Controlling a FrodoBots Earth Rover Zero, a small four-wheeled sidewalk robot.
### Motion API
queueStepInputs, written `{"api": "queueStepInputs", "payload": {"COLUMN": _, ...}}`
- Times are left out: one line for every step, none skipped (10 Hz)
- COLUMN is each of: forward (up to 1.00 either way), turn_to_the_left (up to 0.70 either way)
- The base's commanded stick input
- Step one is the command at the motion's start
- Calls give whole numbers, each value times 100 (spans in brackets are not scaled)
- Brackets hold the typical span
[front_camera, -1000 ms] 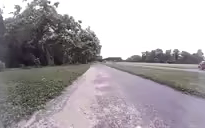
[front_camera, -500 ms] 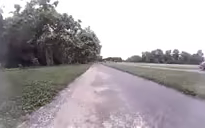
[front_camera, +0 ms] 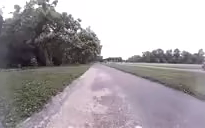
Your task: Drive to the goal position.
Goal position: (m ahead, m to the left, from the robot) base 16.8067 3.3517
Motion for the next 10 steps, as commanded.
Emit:
{"api": "queueStepInputs", "payload": {"forward": 70, "turn_to_the_left": -1}}
{"api": "queueStepInputs", "payload": {"forward": 70, "turn_to_the_left": -1}}
{"api": "queueStepInputs", "payload": {"forward": 70, "turn_to_the_left": -1}}
{"api": "queueStepInputs", "payload": {"forward": 70, "turn_to_the_left": -1}}
{"api": "queueStepInputs", "payload": {"forward": 70, "turn_to_the_left": 0}}
{"api": "queueStepInputs", "payload": {"forward": 70, "turn_to_the_left": 1}}
{"api": "queueStepInputs", "payload": {"forward": 70, "turn_to_the_left": 5}}
{"api": "queueStepInputs", "payload": {"forward": 70, "turn_to_the_left": 12}}
{"api": "queueStepInputs", "payload": {"forward": 70, "turn_to_the_left": 13}}
{"api": "queueStepInputs", "payload": {"forward": 70, "turn_to_the_left": 13}}
